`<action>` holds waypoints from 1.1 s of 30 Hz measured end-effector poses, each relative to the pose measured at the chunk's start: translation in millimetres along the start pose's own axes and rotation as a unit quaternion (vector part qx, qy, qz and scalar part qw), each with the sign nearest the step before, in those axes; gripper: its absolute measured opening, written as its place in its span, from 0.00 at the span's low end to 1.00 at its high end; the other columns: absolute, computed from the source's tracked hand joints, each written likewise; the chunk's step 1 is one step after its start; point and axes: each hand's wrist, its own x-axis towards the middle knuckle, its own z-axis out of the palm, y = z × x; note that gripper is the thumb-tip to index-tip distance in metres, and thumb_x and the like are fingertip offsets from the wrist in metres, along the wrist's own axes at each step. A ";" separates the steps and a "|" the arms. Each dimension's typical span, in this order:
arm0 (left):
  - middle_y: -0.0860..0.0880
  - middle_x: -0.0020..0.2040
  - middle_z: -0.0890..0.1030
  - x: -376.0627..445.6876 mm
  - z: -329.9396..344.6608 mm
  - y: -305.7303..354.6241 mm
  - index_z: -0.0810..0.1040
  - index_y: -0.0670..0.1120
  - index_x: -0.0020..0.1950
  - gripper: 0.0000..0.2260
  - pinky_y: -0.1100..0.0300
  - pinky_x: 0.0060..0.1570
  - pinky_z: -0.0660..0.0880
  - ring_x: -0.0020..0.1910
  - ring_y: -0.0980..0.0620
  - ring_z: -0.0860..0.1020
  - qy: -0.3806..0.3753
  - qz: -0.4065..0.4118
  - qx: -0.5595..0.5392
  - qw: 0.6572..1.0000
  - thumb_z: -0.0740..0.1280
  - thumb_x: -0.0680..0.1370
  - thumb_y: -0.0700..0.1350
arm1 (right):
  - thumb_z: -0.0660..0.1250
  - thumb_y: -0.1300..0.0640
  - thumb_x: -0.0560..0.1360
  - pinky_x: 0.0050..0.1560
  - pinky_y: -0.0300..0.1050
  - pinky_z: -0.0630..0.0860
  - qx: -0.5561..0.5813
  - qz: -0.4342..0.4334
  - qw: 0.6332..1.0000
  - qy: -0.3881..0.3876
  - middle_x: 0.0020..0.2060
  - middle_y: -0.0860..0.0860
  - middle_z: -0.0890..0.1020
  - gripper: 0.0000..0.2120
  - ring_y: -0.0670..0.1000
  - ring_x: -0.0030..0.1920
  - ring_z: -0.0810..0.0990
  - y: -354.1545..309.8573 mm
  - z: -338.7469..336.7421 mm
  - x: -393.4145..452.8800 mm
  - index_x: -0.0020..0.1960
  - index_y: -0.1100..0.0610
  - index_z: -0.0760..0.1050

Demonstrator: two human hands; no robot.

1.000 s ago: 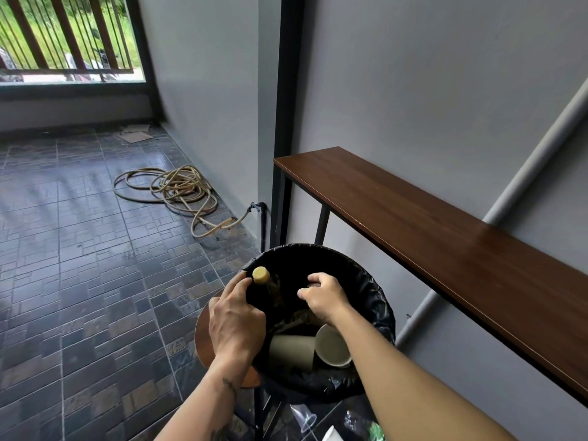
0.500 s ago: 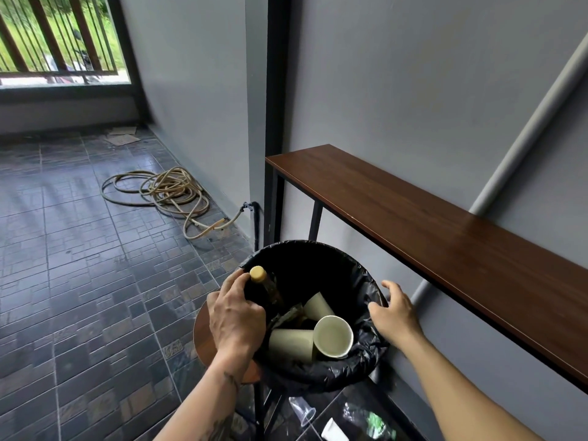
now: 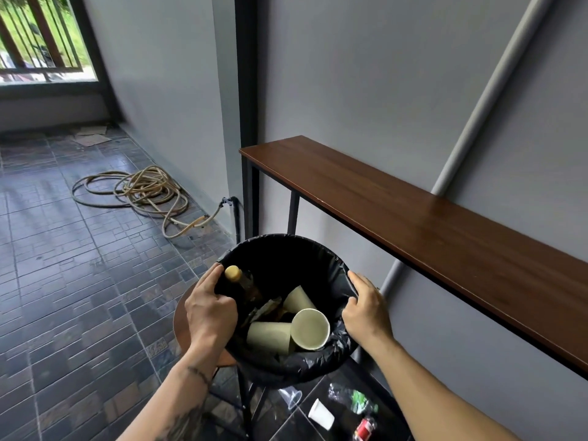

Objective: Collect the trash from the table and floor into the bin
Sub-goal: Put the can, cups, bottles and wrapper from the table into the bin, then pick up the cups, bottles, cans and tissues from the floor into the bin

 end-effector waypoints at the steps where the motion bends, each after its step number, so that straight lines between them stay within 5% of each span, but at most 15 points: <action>1: 0.52 0.67 0.79 -4.3 -2.2 -0.5 0.78 0.52 0.67 0.32 0.57 0.72 0.63 0.68 0.50 0.74 -0.006 -0.011 -0.012 1.000 0.58 0.65 0.35 | 0.59 0.72 0.71 0.70 0.40 0.64 0.004 0.000 1.000 0.000 0.69 0.55 0.76 0.27 0.54 0.69 0.73 -0.4 -3.5 -3.5 0.70 0.62 0.72; 6: 0.53 0.55 0.84 -20.3 -13.6 4.5 0.77 0.64 0.64 0.35 0.52 0.60 0.77 0.54 0.49 0.80 -0.041 -0.089 -0.024 0.995 0.58 0.60 0.41 | 0.58 0.69 0.72 0.71 0.46 0.68 0.006 0.032 0.999 -0.007 0.68 0.54 0.76 0.28 0.55 0.69 0.73 1.5 -33.4 -24.9 0.72 0.58 0.71; 11: 0.52 0.56 0.82 -67.1 -7.7 22.1 0.79 0.56 0.66 0.31 0.57 0.59 0.77 0.53 0.51 0.79 -0.070 -0.107 -0.033 0.991 0.59 0.67 0.34 | 0.57 0.68 0.71 0.71 0.45 0.67 0.005 0.066 0.998 -0.015 0.69 0.53 0.75 0.30 0.55 0.70 0.72 22.5 -69.5 -62.2 0.73 0.57 0.69; 20: 0.50 0.57 0.83 -182.7 7.4 -1.8 0.79 0.57 0.66 0.34 0.61 0.55 0.75 0.54 0.50 0.79 -0.089 -0.101 -0.017 0.991 0.58 0.64 0.34 | 0.57 0.68 0.72 0.69 0.45 0.67 0.006 0.096 0.995 -0.018 0.70 0.53 0.75 0.30 0.55 0.70 0.72 82.1 -124.8 -150.5 0.73 0.56 0.69; 26: 0.45 0.54 0.82 -243.1 2.7 -39.8 0.79 0.54 0.66 0.33 0.58 0.42 0.78 0.47 0.44 0.81 -0.094 -0.116 0.016 0.989 0.58 0.65 0.32 | 0.59 0.67 0.71 0.68 0.46 0.70 -0.008 0.148 0.988 -0.048 0.67 0.53 0.77 0.28 0.56 0.67 0.75 124.6 -116.9 -209.6 0.71 0.55 0.73; 30: 0.44 0.58 0.82 -262.9 -6.1 -81.2 0.79 0.53 0.66 0.34 0.48 0.54 0.80 0.54 0.41 0.81 -0.092 -0.127 0.045 0.987 0.57 0.64 0.32 | 0.60 0.66 0.71 0.69 0.47 0.69 -0.015 0.167 0.982 -0.083 0.67 0.52 0.77 0.28 0.55 0.67 0.75 140.7 -88.0 -238.7 0.71 0.55 0.73; 33: 0.49 0.64 0.80 -272.6 -12.0 -130.1 0.79 0.48 0.66 0.32 0.52 0.69 0.69 0.64 0.48 0.76 -0.062 -0.108 0.091 0.988 0.58 0.66 0.28 | 0.61 0.68 0.71 0.69 0.44 0.66 -0.018 0.174 0.979 -0.104 0.67 0.53 0.77 0.28 0.54 0.68 0.74 153.2 -46.4 -258.4 0.70 0.57 0.74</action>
